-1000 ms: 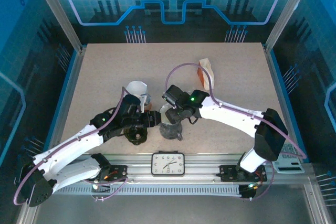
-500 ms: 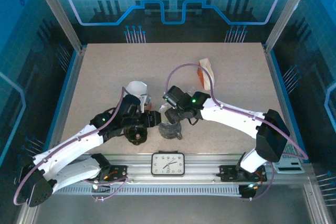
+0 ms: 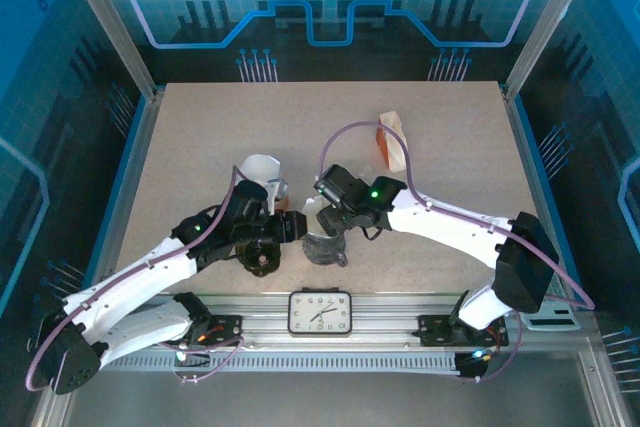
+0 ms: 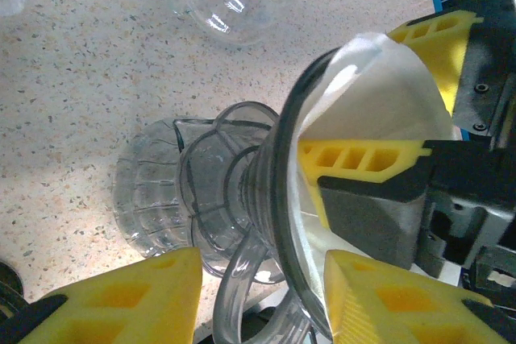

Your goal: Place the coffee filter in the dripper

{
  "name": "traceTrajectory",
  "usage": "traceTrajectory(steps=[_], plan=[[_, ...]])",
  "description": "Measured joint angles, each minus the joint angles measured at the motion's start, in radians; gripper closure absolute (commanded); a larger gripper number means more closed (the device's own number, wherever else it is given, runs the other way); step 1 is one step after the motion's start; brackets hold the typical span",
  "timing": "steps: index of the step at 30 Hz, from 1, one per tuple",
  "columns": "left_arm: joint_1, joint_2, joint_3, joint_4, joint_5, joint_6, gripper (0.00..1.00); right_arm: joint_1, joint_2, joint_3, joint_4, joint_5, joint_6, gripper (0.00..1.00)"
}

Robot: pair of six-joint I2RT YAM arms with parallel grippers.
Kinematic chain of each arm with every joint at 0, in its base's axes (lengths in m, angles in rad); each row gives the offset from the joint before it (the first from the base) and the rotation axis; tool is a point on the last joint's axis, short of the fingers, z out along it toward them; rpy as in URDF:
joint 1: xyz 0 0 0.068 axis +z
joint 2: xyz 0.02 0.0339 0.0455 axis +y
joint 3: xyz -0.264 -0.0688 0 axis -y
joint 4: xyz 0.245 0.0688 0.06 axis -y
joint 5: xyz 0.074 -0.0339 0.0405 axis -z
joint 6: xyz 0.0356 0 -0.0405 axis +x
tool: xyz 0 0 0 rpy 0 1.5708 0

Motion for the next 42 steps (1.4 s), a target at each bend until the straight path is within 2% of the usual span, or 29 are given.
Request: traceTrajectory(steps=[13, 18, 26, 37, 42], plan=[[0.0, 0.0, 0.0, 0.002, 0.0, -0.001, 0.55, 0.0, -0.008, 0.012, 0.0, 0.005, -0.001, 0.31], [0.0, 0.0, 0.0, 0.002, 0.0, -0.002, 0.52, 0.0, -0.124, 0.014, 0.004, 0.029, -0.001, 0.31], [0.0, 0.0, 0.0, 0.006, -0.001, -0.003, 0.43, 0.0, -0.414, -0.126, 0.079, 0.051, 0.019, 0.28], [0.0, -0.041, 0.0, 0.005, -0.009, -0.009, 0.32, 0.002, -0.561, -0.337, 0.107, 0.052, 0.084, 0.28], [0.0, -0.081, 0.003, -0.014, -0.028, -0.027, 0.19, 0.002, -0.641, -0.418, 0.122, 0.031, 0.102, 0.29]])
